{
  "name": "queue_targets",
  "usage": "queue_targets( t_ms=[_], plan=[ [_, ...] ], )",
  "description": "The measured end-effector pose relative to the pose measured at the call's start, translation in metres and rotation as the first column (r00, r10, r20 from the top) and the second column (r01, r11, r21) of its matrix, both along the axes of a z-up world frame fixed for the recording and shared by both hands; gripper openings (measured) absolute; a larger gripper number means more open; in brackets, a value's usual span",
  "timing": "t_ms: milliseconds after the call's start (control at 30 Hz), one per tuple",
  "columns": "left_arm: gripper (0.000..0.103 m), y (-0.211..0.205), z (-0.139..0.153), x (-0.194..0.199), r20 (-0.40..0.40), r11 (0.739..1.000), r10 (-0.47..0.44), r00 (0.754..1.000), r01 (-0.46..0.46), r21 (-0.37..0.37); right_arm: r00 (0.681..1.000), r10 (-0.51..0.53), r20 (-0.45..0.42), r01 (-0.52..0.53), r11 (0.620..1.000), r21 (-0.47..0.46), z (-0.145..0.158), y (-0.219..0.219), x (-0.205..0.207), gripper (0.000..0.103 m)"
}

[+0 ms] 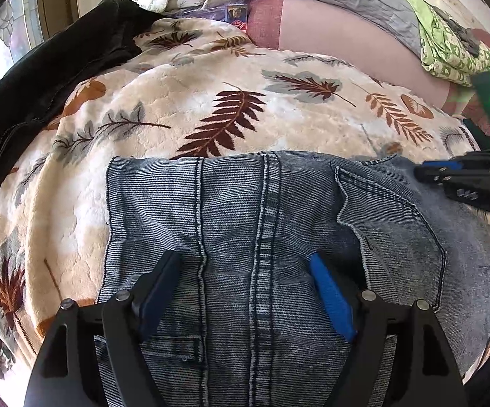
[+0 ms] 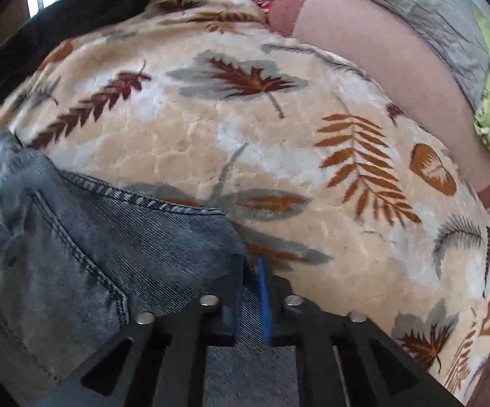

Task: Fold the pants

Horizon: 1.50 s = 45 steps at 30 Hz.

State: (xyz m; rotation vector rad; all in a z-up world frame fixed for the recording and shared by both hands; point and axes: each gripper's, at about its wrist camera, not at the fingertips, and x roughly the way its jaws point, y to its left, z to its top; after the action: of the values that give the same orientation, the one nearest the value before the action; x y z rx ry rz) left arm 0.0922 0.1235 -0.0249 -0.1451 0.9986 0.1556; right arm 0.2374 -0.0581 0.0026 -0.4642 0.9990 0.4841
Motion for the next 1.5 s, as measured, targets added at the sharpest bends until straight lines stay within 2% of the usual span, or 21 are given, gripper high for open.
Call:
queue_targets(
  t_ms=[67,167,233,267,367,433,500,667,800,867,933,1067,1133,1167,1233,1300,1367,1500],
  plan=[
    [0.080,-0.001,0.000,0.000,0.000,1.000,0.001,1.000,-0.001,0.005,1.000,-0.028,0.013,0.028,0.998,0.053,0.015,-0.011,-0.006,0.033],
    [0.080,-0.001,0.000,0.000,0.000,1.000,0.001,1.000,-0.001,0.006,0.998,-0.064,-0.025,0.067,0.986,0.151,0.028,-0.027,-0.018,0.034],
    [0.080,-0.001,0.000,0.000,0.001,1.000,0.003,1.000,-0.003,0.009,0.995,-0.066,-0.074,0.078,0.979,0.186,0.023,-0.032,-0.027,0.035],
    [0.080,-0.002,0.000,0.000,0.001,1.000,0.005,1.000,-0.005,0.012,0.993,-0.066,-0.094,0.082,0.980,0.181,0.017,-0.032,-0.028,0.035],
    [0.080,-0.002,0.000,0.000,0.002,1.000,0.010,1.000,-0.010,0.016,0.979,-0.109,-0.171,0.124,0.989,0.078,-0.026,-0.031,-0.018,0.036],
    [0.080,-0.003,-0.001,0.000,0.001,1.000,0.009,1.000,-0.009,0.025,0.978,-0.126,-0.164,0.147,0.981,0.125,-0.027,-0.035,-0.015,0.039],
    [0.080,-0.004,-0.001,-0.001,0.005,0.999,0.011,1.000,-0.011,0.031,0.972,-0.140,-0.186,0.166,0.977,0.133,-0.018,-0.035,-0.014,0.039],
    [0.080,-0.004,-0.001,-0.002,0.004,0.999,0.016,1.000,-0.016,0.033,0.981,-0.131,-0.142,0.152,0.976,0.155,-0.001,-0.037,-0.022,0.041],
    [0.080,-0.004,-0.001,-0.001,0.004,0.999,0.016,1.000,-0.017,0.034,0.971,-0.161,-0.178,0.180,0.979,0.096,-0.025,-0.039,-0.013,0.053],
    [0.081,-0.005,-0.001,-0.001,0.004,0.999,0.015,1.000,-0.015,0.036,0.972,-0.168,-0.165,0.189,0.974,0.122,-0.026,-0.044,-0.011,0.058],
    [0.081,-0.004,-0.001,0.000,0.006,0.999,0.016,1.000,-0.016,0.037,0.968,-0.180,-0.176,0.204,0.970,0.132,-0.022,-0.045,-0.010,0.058],
    [0.081,-0.005,-0.001,0.000,0.005,0.999,0.020,1.000,-0.020,0.038,0.976,-0.168,-0.140,0.189,0.969,0.159,-0.006,-0.048,-0.021,0.059],
    [0.081,-0.005,-0.001,0.000,0.005,0.999,0.022,1.000,-0.022,0.039,0.975,-0.168,-0.143,0.189,0.971,0.147,-0.010,-0.049,-0.023,0.062],
    [0.081,-0.005,-0.001,0.000,0.004,0.999,0.022,1.000,-0.022,0.039,0.972,-0.169,-0.162,0.187,0.976,0.108,-0.021,-0.048,-0.021,0.063],
    [0.081,-0.005,-0.001,0.000,0.004,0.999,0.017,1.000,-0.018,0.044,0.974,-0.165,-0.154,0.184,0.976,0.119,-0.029,-0.052,-0.020,0.069],
    [0.081,-0.004,-0.001,-0.001,0.010,0.999,0.017,1.000,-0.017,0.041,0.963,-0.204,-0.177,0.231,0.961,0.150,-0.021,-0.060,-0.019,0.069],
    [0.081,-0.005,-0.003,-0.001,0.017,0.999,0.016,1.000,-0.016,0.038,0.967,-0.211,-0.145,0.237,0.951,0.200,-0.005,-0.072,-0.030,0.069],
    [0.081,-0.006,0.000,-0.006,0.041,0.999,0.028,0.999,-0.029,0.040,0.963,-0.249,-0.104,0.267,0.934,0.238,0.014,-0.113,-0.062,0.069]
  ],
)
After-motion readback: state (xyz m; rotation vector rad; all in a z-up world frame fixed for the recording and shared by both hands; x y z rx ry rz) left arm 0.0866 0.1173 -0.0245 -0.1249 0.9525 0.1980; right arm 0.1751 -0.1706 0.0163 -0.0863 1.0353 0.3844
